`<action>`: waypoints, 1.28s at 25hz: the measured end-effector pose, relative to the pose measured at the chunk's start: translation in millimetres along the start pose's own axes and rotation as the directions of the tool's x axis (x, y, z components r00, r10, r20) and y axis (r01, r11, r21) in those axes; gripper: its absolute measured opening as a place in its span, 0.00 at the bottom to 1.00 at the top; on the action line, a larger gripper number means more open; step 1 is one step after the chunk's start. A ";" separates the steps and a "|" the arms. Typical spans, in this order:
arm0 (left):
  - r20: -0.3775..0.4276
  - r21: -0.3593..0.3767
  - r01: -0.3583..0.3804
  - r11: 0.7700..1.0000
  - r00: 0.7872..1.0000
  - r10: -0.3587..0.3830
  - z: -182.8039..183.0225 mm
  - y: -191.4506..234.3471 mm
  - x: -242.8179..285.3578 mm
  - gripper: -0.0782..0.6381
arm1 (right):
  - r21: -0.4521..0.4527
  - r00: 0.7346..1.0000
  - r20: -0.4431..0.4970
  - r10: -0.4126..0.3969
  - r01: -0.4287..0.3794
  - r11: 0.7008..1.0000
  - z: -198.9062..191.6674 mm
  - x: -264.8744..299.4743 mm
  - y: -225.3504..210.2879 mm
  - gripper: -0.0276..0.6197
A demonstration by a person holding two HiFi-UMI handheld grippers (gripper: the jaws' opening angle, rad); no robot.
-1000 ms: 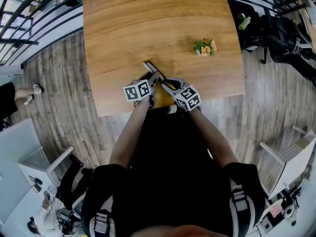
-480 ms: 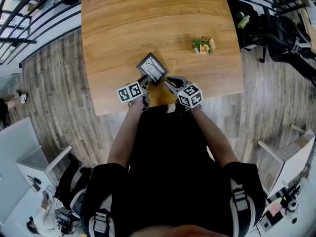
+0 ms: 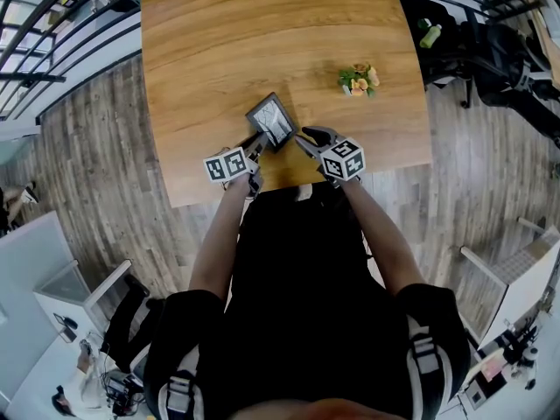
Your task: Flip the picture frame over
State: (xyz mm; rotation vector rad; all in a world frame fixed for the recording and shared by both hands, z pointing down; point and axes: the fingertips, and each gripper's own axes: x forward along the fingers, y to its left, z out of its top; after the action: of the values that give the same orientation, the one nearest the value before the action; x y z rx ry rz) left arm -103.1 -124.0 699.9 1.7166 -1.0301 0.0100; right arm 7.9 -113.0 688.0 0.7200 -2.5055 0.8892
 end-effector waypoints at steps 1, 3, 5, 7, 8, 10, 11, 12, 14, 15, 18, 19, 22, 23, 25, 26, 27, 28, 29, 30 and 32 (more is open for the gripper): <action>-0.014 0.010 0.013 1.000 1.000 -0.013 -2.2 -2.7 0.8 0.22 | 0.009 1.000 -0.009 0.010 -0.010 1.000 -1.6 1.7 -3.0 0.27; -0.042 0.036 0.041 0.998 0.998 -0.040 -7.4 -7.9 2.6 0.22 | 0.025 0.999 -0.033 0.025 -0.024 0.999 -7.4 5.5 -10.1 0.31; -0.057 0.070 0.068 0.995 0.996 -0.064 -9.8 -12.9 2.8 0.22 | 0.038 0.998 -0.052 0.026 -0.024 0.999 -12.9 8.5 -18.3 0.32; -0.072 0.096 0.094 0.991 0.994 -0.087 -11.3 -19.0 2.0 0.22 | 0.064 0.998 -0.058 0.037 -0.033 0.997 -15.5 9.8 -24.8 0.35; -0.080 0.104 0.113 0.988 0.991 -0.105 -12.4 -23.3 2.2 0.22 | 0.080 0.997 -0.052 0.051 -0.047 0.996 -15.0 9.4 -26.9 0.36; -0.098 0.114 0.157 0.981 0.984 -0.146 -15.5 -32.1 3.3 0.22 | 0.109 0.996 -0.025 0.086 -0.083 0.991 -11.3 7.0 -29.1 0.40; -0.106 0.119 0.177 0.977 0.981 -0.164 -16.9 -35.6 3.6 0.22 | 0.125 0.994 -0.012 0.104 -0.102 0.987 -9.9 5.9 -29.7 0.41; -0.113 0.121 0.195 0.973 0.977 -0.182 -18.1 -38.5 3.8 0.22 | 0.142 0.993 -0.003 0.121 -0.120 0.983 -9.3 5.3 -30.3 0.42; -0.124 0.118 0.232 0.965 0.968 -0.218 -19.8 -44.1 3.5 0.22 | 0.168 0.990 0.007 0.143 -0.142 0.976 -9.6 4.5 -31.6 0.45; -0.127 0.116 0.248 0.962 0.964 -0.233 -20.5 -46.7 3.2 0.22 | 0.173 0.989 0.009 0.150 -0.149 0.974 -10.3 4.1 -31.5 0.44; -0.130 0.113 0.280 0.953 0.956 -0.265 -21.1 -52.3 2.7 0.22 | 0.178 0.987 0.002 0.162 -0.160 0.971 -14.6 4.8 -29.1 0.41; -0.132 0.114 0.290 0.950 0.952 -0.275 -21.3 -54.2 2.7 0.22 | 0.183 0.986 -0.001 0.166 -0.163 0.969 -16.4 5.3 -28.1 0.40; -0.144 0.125 0.315 0.941 0.944 -0.297 -21.7 -58.7 3.1 0.22 | 0.198 0.983 -0.005 0.183 -0.178 0.964 -19.1 6.3 -24.7 0.35; -0.145 0.127 0.316 0.940 0.944 -0.297 -21.2 -58.7 3.3 0.22 | 0.203 0.983 -0.003 0.186 -0.181 0.962 -18.7 6.4 -24.0 0.32; -0.144 0.129 0.313 0.941 0.945 -0.295 -19.5 -57.0 3.2 0.22 | 0.218 0.982 0.008 0.187 -0.185 0.958 -17.0 6.1 -23.3 0.30; -0.142 0.129 0.312 0.941 0.945 -0.294 -18.6 -56.1 3.1 0.22 | 0.227 0.982 0.015 0.187 -0.186 0.956 -16.0 5.6 -23.3 0.29; -0.141 0.129 0.311 0.942 0.946 -0.293 -18.0 -55.2 3.2 0.22 | 0.232 0.982 0.019 0.186 -0.185 0.955 -15.2 5.2 -23.6 0.28; -0.140 0.130 0.309 0.942 0.946 -0.291 -17.6 -54.1 3.5 0.22 | 0.235 0.983 0.020 0.183 -0.183 0.955 -14.6 5.2 -23.9 0.28; -0.140 0.131 0.305 0.943 0.948 -0.287 -17.4 -52.7 3.8 0.22 | 0.235 0.984 0.019 0.179 -0.179 0.955 -14.4 5.5 -24.1 0.27; -0.140 0.131 0.300 0.945 0.949 -0.282 -17.4 -51.2 4.2 0.22 | 0.236 0.985 0.018 0.174 -0.173 0.956 -14.3 5.9 -24.3 0.27; -0.139 0.129 0.291 0.948 0.952 -0.273 -17.5 -48.8 5.0 0.22 | 0.239 0.987 0.017 0.158 -0.158 0.958 -14.8 6.3 -25.0 0.26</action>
State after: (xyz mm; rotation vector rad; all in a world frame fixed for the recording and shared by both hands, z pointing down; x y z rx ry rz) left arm -61.1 -111.3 671.8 1.9620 -0.7024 0.0054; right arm 20.0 -122.0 713.6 0.5952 -2.5064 1.2657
